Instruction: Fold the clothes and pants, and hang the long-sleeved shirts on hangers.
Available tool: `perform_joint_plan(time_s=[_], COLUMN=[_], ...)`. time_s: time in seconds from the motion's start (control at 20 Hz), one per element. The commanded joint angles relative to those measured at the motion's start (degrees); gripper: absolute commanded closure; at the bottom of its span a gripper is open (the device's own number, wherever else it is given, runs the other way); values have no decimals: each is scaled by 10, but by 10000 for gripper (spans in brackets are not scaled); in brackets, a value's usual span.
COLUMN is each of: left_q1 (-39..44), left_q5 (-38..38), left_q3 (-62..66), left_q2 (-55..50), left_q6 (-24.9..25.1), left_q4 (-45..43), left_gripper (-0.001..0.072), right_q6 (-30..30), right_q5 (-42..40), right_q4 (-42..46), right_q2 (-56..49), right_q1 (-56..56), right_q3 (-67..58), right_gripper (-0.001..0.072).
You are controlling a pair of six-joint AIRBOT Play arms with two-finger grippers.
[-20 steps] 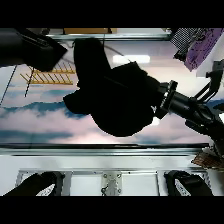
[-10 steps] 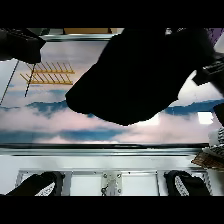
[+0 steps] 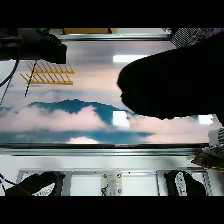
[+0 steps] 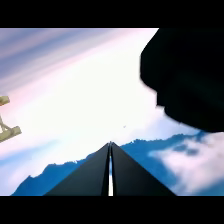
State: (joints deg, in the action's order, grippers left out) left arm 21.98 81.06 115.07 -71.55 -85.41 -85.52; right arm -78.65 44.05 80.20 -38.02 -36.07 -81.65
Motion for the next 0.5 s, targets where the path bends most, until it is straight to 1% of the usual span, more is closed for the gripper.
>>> perform_joint_plan(time_s=[0.0,0.1,0.2,0.3,0.45], left_q1=[2,2,2,2,2], left_q5=[-2,-3,-3,-2,-2], left_q3=[0,0,0,0,0], left_q2=[-17,-21,-22,-21,-21], left_q6=[1,2,2,1,1], left_q4=[0,0,0,0,0], left_gripper=[697,697,696,697,697], right_q6=[-48,-48,-76,-92,-93], right_q5=[4,4,14,34,49], right_q4=[83,92,93,96,97], right_q2=[-12,-36,-68,-103,-141], right_q1=[-91,-140,-191,-235,-273], right_q3=[-63,-109,-163,-215,-276], right_gripper=[707,707,707,707,707])
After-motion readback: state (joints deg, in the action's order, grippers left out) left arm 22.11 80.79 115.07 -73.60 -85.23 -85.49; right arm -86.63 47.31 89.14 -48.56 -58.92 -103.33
